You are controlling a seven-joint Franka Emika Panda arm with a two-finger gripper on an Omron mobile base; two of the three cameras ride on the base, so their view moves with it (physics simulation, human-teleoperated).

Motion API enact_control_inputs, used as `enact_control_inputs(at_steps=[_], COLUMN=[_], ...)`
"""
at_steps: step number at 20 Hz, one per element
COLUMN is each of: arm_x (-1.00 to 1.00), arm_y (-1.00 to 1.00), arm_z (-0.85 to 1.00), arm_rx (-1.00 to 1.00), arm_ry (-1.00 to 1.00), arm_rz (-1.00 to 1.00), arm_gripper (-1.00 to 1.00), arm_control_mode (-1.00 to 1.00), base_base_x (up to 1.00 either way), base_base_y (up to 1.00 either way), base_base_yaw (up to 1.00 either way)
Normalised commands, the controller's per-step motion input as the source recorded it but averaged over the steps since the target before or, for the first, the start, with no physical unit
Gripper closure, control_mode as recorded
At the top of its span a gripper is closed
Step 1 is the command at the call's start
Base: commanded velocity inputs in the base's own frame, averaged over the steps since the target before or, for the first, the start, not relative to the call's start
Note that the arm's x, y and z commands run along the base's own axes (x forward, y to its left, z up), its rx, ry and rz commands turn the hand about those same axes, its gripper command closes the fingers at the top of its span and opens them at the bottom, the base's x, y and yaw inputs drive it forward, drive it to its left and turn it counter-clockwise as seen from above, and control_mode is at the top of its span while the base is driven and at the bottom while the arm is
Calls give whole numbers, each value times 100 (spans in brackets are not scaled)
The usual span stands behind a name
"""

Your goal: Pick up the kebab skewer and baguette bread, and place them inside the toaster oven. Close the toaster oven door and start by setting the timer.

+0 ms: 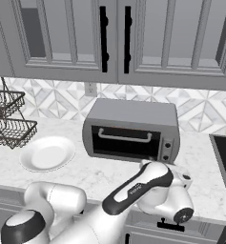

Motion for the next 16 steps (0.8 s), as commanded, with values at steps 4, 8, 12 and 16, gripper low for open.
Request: enact_control_inputs(at_steps=[4,8,12,16], arm_x=[0,0,0,0], arm_y=[-18,-17,-11,-2], arm_z=[0,-5,-13,-22], arm_rx=[-1,-4,-7,-9], arm_ry=[0,0,0,0], arm_rz=[-3,-6,-5,-4], arm_gripper=[-100,-100,-100,-100], arm_control_mode=[-100,-100,-100,-100], base_base_x=[0,0,0,0], base_base_y=[0,0,0,0], base_base_yaw=[0,0,0,0])
